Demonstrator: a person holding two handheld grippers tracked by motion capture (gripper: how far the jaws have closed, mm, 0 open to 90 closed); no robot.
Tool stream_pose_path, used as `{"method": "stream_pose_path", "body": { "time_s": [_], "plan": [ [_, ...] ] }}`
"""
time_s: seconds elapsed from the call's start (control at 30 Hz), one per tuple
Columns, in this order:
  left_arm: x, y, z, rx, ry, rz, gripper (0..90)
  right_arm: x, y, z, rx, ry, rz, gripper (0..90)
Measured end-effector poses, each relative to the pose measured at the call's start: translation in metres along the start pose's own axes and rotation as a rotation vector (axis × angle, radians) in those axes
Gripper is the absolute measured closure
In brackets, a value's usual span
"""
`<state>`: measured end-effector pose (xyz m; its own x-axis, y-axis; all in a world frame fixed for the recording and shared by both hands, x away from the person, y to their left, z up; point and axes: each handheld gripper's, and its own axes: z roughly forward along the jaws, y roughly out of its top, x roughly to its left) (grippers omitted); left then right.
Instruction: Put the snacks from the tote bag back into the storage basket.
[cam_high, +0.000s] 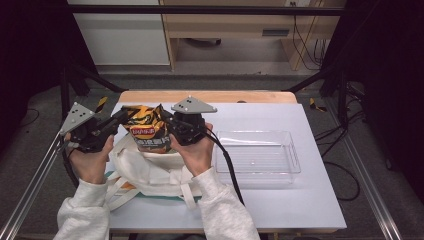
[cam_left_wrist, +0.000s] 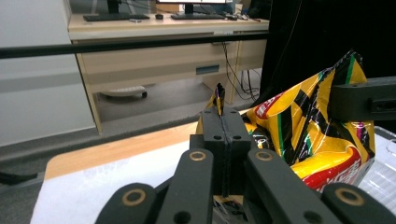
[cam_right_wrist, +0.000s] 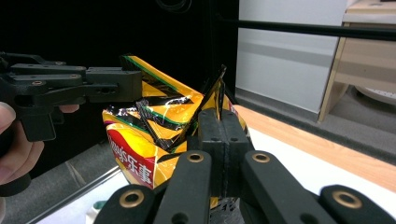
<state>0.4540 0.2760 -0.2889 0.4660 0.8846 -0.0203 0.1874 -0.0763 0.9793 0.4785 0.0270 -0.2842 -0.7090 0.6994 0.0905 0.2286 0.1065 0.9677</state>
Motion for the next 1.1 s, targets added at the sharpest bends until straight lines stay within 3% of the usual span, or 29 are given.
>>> {"method": "stream_pose_path", "body": {
  "time_s": [0.23,0.7,1.1],
  "plan": [
    [-0.006,0.018,-0.009,-0.020,0.007,0.020,90.0,0.003,0.015,-0.009,-0.023,0.009,-0.006,90.0],
    [-0.018,0.040,-0.020,-0.043,0.018,0.042,90.0,0.008,0.034,-0.025,-0.057,0.009,-0.024,90.0],
    [-0.033,0.059,-0.023,-0.058,-0.002,0.048,90.0,0.005,0.048,-0.044,-0.079,0.005,-0.027,90.0]
  ]
}}
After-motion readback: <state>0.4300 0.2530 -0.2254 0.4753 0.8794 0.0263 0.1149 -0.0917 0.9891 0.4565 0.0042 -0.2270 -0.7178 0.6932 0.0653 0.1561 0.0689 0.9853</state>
